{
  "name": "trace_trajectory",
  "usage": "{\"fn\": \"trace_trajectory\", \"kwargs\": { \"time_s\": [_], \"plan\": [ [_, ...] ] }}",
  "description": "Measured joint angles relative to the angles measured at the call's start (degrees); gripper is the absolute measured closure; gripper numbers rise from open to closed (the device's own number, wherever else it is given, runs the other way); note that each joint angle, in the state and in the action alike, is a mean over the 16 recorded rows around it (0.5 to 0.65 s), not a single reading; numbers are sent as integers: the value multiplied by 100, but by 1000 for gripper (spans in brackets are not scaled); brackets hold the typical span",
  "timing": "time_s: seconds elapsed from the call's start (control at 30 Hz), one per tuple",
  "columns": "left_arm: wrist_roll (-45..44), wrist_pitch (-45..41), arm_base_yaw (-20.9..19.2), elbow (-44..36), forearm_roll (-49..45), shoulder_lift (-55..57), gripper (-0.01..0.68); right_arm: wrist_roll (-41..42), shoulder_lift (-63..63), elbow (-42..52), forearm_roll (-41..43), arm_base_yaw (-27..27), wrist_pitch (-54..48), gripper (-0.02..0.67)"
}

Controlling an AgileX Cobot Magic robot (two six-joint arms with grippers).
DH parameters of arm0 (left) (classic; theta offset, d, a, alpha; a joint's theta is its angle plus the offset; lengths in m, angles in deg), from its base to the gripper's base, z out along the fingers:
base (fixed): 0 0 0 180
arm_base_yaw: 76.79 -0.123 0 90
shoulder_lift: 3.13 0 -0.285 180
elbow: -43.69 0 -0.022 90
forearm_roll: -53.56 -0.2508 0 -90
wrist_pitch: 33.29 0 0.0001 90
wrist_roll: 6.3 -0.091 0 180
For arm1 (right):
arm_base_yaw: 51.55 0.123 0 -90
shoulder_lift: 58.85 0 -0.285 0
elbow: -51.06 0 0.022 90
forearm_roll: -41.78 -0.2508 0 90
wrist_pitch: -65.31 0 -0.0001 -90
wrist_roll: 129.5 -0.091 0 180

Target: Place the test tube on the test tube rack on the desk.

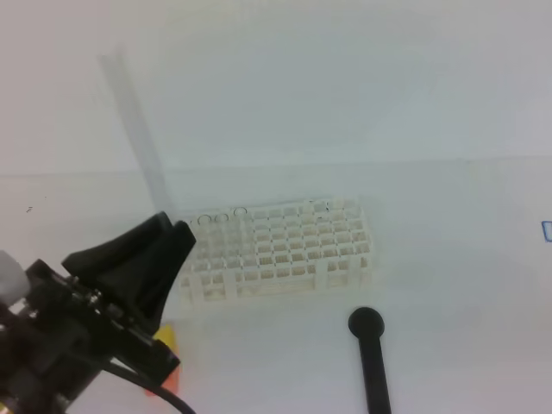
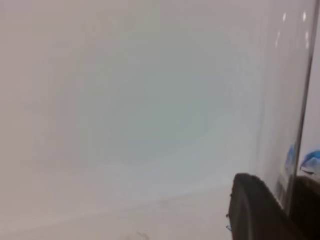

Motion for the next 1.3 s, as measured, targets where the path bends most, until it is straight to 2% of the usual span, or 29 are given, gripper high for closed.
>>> {"fn": "trace_trajectory", "kwargs": {
  "time_s": [0.17,0.37,0.47,0.57,0.8,0.93,1.1,1.3],
  "plan": [
    [-53,766,0,-156,-82,622,674,1240,672,-223,-1174,49,-418,650],
    [-49,1636,0,-178,-213,1411,673,2104,1645,-781,-1812,455,-515,650],
    [-85,1949,0,-176,-223,1729,673,2384,2166,-1127,-1906,946,-195,650],
    [-130,2189,0,-175,-215,1952,673,2662,2688,-1460,-1997,1680,485,650],
    [-266,2385,0,-170,-185,2180,673,3628,3752,-2004,-2662,3691,3021,650],
    [-334,2402,0,-170,-150,2203,673,4158,4104,-2153,-3124,4582,4325,650],
    [-443,2400,0,-170,-111,2204,673,4518,4316,-2256,-3643,5119,5085,650],
    [-563,2389,0,-170,-77,2204,673,4414,4475,-2412,-3803,5216,4727,641]
  ]
}}
